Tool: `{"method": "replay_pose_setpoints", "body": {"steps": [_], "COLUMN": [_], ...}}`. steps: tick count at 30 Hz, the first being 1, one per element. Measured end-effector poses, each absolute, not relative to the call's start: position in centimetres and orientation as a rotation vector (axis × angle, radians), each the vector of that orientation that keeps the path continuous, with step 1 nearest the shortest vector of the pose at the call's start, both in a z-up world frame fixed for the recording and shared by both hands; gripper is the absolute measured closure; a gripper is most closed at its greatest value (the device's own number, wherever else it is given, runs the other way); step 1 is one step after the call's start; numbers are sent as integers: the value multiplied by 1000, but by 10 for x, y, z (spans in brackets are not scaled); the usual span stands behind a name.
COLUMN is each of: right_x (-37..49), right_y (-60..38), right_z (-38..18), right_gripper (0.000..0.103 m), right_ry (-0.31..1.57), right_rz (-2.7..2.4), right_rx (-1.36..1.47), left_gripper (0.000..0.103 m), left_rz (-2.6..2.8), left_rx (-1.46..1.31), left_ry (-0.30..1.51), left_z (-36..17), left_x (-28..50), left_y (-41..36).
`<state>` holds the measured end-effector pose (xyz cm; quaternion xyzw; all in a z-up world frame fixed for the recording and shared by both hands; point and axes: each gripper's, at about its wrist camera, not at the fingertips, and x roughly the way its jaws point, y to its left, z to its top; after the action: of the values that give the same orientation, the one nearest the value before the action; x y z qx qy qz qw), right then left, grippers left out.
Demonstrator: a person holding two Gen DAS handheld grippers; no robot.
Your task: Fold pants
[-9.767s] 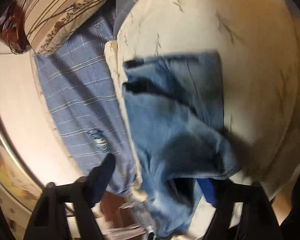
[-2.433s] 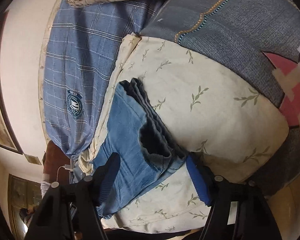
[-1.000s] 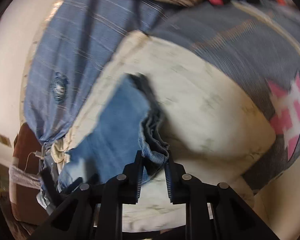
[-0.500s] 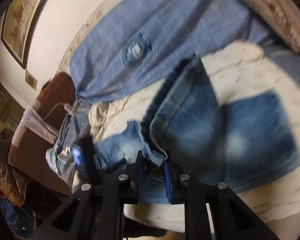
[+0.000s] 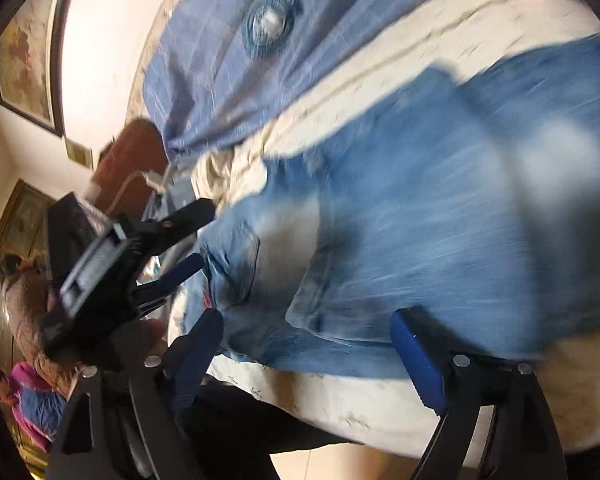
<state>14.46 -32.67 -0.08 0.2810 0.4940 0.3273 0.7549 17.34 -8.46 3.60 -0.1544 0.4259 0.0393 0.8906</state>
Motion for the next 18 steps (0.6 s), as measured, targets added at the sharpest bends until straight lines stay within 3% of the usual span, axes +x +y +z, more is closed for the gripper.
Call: {"method": "replay_pose_setpoints", "body": {"steps": [3,7,11,18], "right_x": [135,129,134,161], "right_y": [-396,-493,-538,-537], "right_z": [9,-13,-45,-51], "right_gripper": [15,15,15,17], "right_ry": [990,960,960,1000], "right_rz": [577,337,255,211], "right_rx": [757,1010,1199,1141], "left_gripper": [0,0,0,1], "left_rz": [155,234,241,237], "left_rx": [-88,137,100,60], "left_ry": [893,1063,1060,991], "left_z": [32,-23,-35,-8], "left_x": [196,226,221,195], "left_y": [-125,-154,-151,-136]}}
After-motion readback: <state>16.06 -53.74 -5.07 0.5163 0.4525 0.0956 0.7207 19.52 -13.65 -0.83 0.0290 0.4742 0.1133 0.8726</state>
